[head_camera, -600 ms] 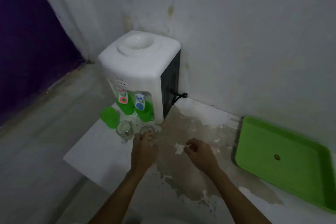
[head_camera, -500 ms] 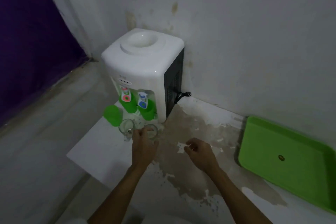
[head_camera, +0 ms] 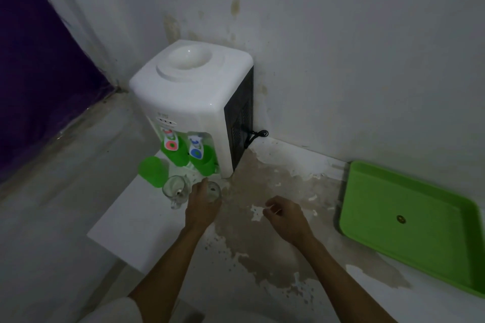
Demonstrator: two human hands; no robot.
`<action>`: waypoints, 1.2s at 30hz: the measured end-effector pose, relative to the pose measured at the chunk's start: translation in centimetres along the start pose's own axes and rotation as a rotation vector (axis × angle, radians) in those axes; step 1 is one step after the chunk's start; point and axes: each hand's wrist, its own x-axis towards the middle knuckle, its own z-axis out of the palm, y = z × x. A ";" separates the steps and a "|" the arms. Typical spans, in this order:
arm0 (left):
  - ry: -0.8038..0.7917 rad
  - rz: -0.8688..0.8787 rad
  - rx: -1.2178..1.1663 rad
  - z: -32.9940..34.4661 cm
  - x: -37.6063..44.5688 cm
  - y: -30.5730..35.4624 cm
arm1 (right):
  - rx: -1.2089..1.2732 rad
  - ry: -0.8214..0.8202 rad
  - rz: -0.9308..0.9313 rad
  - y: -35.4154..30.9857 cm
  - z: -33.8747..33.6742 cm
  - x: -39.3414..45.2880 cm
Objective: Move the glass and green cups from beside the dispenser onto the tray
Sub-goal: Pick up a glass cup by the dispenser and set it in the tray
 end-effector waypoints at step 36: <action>-0.667 0.481 -0.322 12.3 -8.9 16.8 | 1.424 0.210 0.565 9.5 -7.7 -6.9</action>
